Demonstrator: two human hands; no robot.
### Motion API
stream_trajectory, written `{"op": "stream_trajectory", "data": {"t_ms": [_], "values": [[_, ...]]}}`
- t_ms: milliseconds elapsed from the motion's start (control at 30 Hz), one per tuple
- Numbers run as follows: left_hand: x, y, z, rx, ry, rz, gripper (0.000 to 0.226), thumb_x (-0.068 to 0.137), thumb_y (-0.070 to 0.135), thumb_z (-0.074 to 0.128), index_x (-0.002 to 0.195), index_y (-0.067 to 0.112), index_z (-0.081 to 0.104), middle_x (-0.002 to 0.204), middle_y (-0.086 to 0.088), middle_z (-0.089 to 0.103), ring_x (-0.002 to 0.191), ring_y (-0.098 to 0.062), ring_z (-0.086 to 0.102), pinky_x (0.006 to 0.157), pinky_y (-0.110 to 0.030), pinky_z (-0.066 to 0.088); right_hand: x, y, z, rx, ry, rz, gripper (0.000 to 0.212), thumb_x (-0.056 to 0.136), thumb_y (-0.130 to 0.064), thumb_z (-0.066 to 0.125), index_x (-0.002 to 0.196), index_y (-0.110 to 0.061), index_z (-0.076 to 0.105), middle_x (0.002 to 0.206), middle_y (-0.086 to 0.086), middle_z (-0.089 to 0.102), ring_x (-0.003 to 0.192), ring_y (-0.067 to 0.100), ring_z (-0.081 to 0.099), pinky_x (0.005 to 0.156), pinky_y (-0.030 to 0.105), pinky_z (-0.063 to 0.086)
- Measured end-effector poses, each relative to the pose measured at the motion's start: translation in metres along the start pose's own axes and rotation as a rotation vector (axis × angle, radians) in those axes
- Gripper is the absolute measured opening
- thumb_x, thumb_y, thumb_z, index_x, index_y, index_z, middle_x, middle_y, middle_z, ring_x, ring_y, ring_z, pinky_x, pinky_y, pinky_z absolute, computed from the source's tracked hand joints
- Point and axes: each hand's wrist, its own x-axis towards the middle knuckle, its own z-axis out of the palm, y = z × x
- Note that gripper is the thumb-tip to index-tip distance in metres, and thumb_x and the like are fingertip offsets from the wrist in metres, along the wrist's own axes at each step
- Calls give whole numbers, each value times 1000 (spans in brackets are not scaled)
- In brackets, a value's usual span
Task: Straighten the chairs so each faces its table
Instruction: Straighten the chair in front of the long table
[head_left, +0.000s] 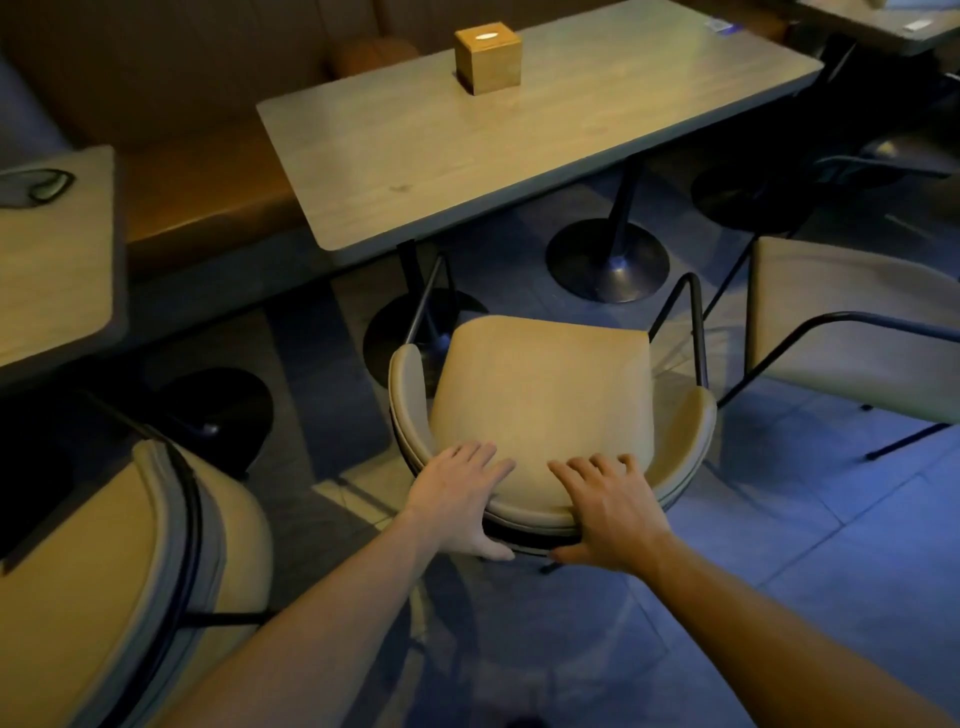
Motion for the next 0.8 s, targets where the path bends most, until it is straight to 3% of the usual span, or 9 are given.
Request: {"op": "stream_trajectory", "data": {"t_ms": [67,133,333,533,800], "values": [[-5,-1,-6,24,64,14,116,70,88,47,157,22,9,164,-11,13,149,-30,11,122,-43,10,-1,-1,-13,23,43,-9,111,68,-82,58,152,-19,19,152,9,38,132,32,38,108,54,30],[-9,3,-19,39,133,5,117,70,90,43,157,23,4,165,-11,6,151,-29,4,122,-44,5,-6,3,-27,26,81,-13,116,69,-86,53,154,-19,12,158,11,28,138,33,30,111,55,27],[0,51,-76,24,268,11,117,68,91,42,157,22,8,164,-14,12,149,-33,13,121,-48,15,-46,51,-67,40,180,29,116,69,-87,52,155,-19,15,158,14,29,140,34,30,110,57,29],[45,140,-153,58,406,23,117,65,89,44,155,19,23,161,-18,22,146,-37,22,117,-53,23,-112,154,-107,23,256,99,116,68,-85,53,154,-18,13,159,15,26,143,35,26,112,57,28],[149,280,-251,88,523,91,121,65,97,32,157,22,11,164,-14,13,150,-32,11,120,-49,16,-203,321,-139,-13,331,227,117,72,-83,55,156,-17,8,162,16,19,146,34,20,114,56,26]]}}
